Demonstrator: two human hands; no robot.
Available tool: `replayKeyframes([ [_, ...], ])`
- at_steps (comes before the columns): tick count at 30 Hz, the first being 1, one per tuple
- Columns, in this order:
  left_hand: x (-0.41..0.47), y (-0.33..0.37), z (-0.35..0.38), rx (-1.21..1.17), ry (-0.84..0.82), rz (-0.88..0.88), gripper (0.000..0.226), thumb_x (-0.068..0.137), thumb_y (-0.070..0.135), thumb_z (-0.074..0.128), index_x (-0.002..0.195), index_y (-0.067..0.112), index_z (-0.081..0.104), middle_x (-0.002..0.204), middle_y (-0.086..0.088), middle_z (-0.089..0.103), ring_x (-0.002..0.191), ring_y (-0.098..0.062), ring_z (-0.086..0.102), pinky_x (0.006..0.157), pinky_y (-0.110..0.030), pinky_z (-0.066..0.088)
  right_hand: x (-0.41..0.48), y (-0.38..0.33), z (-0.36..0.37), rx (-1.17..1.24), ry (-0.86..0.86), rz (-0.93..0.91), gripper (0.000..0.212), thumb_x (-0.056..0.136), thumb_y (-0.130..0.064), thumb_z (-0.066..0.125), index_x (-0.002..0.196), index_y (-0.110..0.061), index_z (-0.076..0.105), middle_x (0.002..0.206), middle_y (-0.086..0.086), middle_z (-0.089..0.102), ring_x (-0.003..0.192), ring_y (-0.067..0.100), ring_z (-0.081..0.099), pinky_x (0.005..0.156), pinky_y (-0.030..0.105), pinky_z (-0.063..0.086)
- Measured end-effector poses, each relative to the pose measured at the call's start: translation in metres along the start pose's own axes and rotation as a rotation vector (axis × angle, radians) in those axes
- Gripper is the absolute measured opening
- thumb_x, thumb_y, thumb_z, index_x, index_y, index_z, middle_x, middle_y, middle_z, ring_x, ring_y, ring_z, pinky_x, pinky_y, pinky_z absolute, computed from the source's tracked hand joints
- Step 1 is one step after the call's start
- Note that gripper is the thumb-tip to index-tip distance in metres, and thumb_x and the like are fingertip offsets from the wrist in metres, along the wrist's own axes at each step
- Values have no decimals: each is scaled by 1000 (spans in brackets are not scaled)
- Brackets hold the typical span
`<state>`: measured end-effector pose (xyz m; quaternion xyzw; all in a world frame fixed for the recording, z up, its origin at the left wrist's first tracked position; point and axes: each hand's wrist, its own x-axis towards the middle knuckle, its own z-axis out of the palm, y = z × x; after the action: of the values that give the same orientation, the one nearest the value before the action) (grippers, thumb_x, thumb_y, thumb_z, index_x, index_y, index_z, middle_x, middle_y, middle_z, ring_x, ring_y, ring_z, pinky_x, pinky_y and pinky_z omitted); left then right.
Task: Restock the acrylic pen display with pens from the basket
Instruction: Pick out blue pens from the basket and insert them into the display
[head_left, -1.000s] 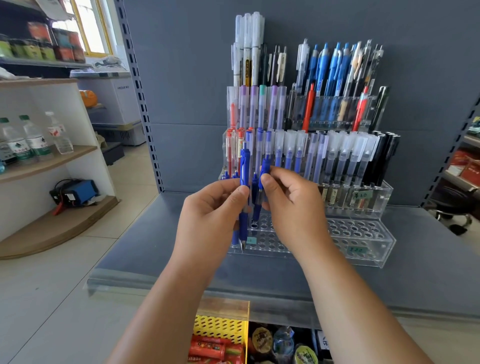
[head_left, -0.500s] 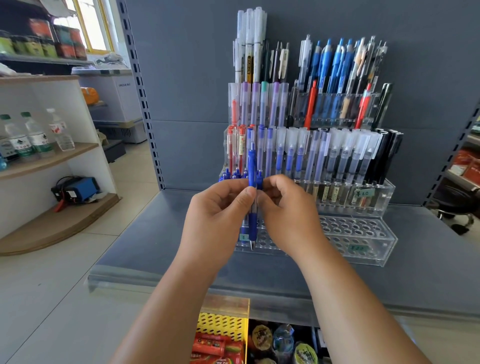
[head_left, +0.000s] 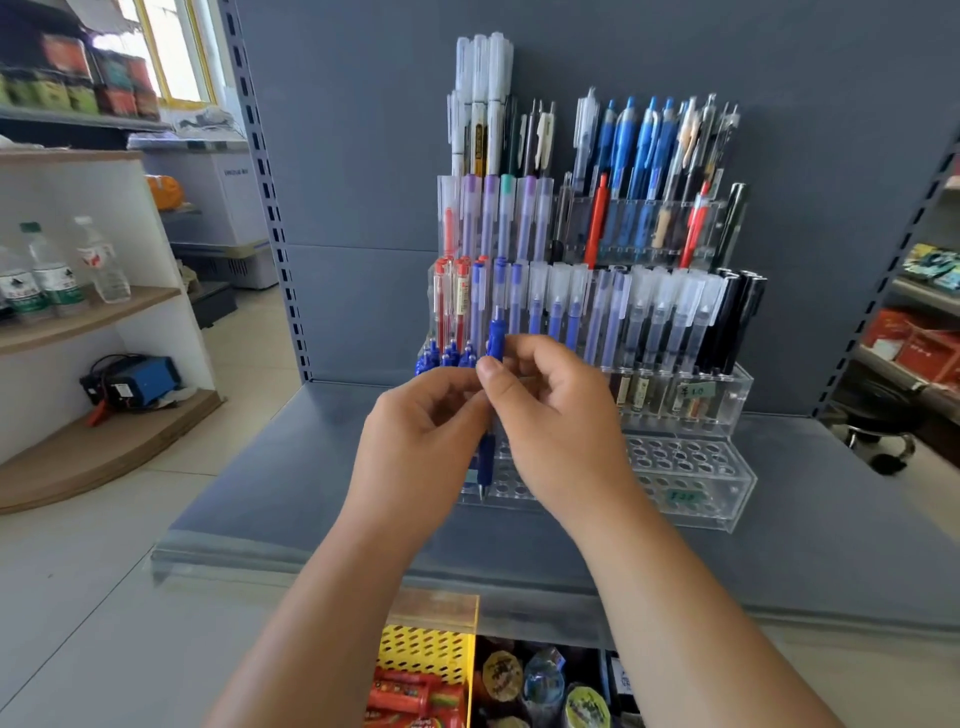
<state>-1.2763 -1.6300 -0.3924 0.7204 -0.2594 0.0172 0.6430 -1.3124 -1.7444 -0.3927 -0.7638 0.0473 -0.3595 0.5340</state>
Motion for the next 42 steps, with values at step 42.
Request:
replayKeyframes([
  [42,3,-12,-11,1,107,-99,34,93,1,51,86,28,70,80,6,70,74,-9,63,63,-24,50,0,19,10,-352,102,84,7,82,-22,79,88,-22,75,70,-17,65,67,-7,62,58,8,46],
])
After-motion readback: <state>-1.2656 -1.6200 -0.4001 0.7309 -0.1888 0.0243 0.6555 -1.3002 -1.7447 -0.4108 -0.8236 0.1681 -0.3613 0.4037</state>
